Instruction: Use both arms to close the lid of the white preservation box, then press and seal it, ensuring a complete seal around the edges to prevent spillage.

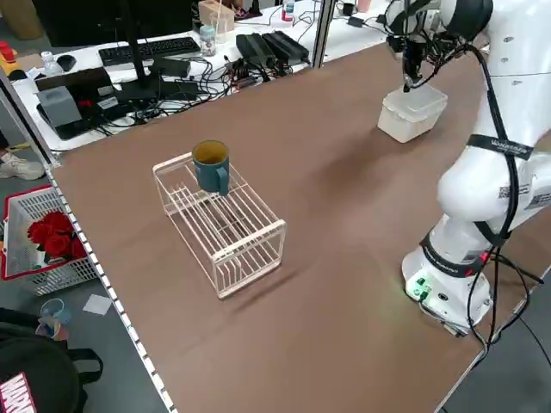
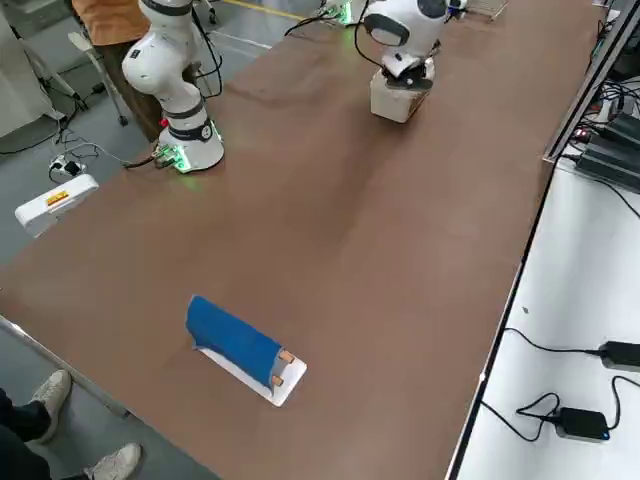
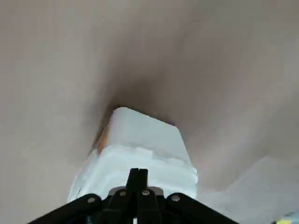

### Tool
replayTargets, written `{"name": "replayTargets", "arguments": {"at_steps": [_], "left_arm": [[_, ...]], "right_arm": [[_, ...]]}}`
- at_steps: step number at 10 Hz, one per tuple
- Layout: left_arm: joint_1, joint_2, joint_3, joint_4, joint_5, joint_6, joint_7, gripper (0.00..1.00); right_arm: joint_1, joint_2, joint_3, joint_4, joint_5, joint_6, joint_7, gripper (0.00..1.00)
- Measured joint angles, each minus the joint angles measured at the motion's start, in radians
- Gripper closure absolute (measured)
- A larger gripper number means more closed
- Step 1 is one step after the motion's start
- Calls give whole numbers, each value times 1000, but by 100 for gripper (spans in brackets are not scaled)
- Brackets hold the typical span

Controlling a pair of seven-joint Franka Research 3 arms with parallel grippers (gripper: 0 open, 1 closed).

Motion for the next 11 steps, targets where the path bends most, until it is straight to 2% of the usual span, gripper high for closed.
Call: {"name": "replayTargets", "arguments": {"at_steps": [2, 4, 6, 7, 9, 11], "left_arm": [[17, -36, -6, -48, 0, -7, 13, 99], [16, -56, -9, -110, 1, 20, 14, 99], [18, -78, -9, -167, 4, 73, 15, 99], [18, -85, -9, -179, 4, 88, 15, 99], [19, -87, -9, -183, 5, 93, 15, 99], [19, -87, -9, -183, 5, 93, 15, 99]], "right_arm": [[6, 57, 1, 154, -62, -58, -67, 99], [21, 187, 1, 337, -82, -83, -235, 99], [43, 302, 0, 467, -115, -83, -395, 99], [57, 352, 1, 531, -164, -103, -435, 99], [83, 418, 2, 627, -218, -180, -527, 99], [133, 457, 2, 657, -224, -165, -574, 99]]}}
